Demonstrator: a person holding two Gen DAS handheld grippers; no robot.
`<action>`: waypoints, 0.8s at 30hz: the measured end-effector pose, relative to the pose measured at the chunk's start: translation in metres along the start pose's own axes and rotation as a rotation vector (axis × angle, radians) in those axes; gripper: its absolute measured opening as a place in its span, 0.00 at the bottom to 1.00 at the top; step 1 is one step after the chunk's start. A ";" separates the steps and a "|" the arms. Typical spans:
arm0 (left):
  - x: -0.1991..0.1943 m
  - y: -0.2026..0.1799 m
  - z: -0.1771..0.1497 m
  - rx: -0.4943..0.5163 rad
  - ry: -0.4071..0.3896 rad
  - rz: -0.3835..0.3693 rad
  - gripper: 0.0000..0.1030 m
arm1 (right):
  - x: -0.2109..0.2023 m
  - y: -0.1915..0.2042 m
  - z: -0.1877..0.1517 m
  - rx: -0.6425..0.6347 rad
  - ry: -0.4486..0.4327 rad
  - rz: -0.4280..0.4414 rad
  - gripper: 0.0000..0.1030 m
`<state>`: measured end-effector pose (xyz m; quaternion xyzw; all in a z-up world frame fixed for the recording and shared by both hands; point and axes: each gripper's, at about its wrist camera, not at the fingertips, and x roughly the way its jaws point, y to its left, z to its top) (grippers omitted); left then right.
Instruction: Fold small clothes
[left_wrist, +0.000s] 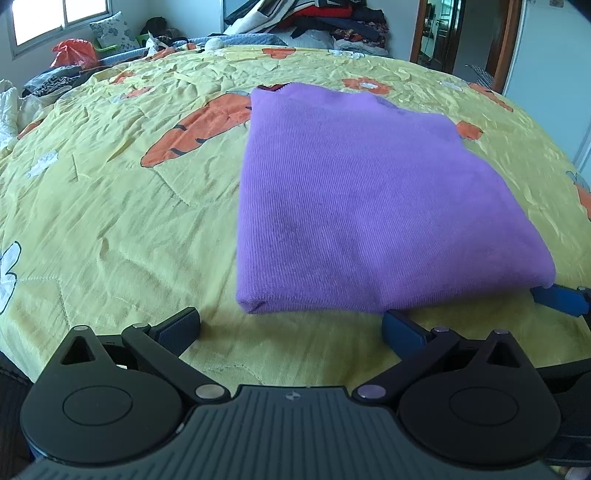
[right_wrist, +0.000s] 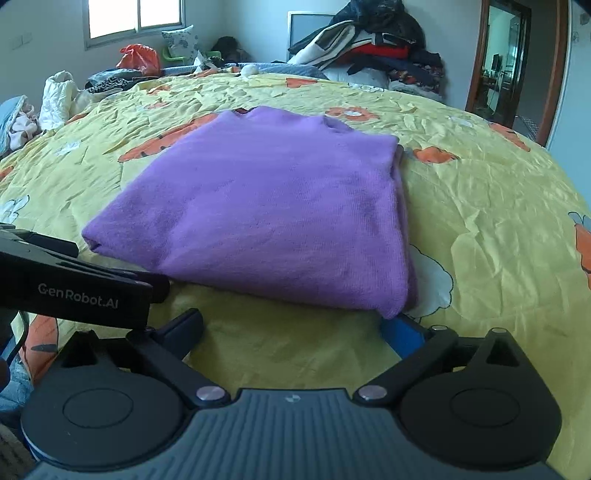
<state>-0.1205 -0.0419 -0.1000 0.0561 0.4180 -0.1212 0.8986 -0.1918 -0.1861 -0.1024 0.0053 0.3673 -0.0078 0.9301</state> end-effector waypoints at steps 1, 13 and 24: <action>0.000 0.000 0.000 -0.003 0.000 0.001 1.00 | 0.000 0.001 0.000 0.005 0.001 -0.005 1.00; 0.000 -0.002 -0.002 0.004 -0.005 0.006 1.00 | 0.003 0.023 0.000 0.004 -0.025 -0.007 1.00; 0.000 -0.003 -0.002 0.006 -0.007 0.004 1.00 | 0.002 0.023 -0.002 0.011 -0.029 -0.010 1.00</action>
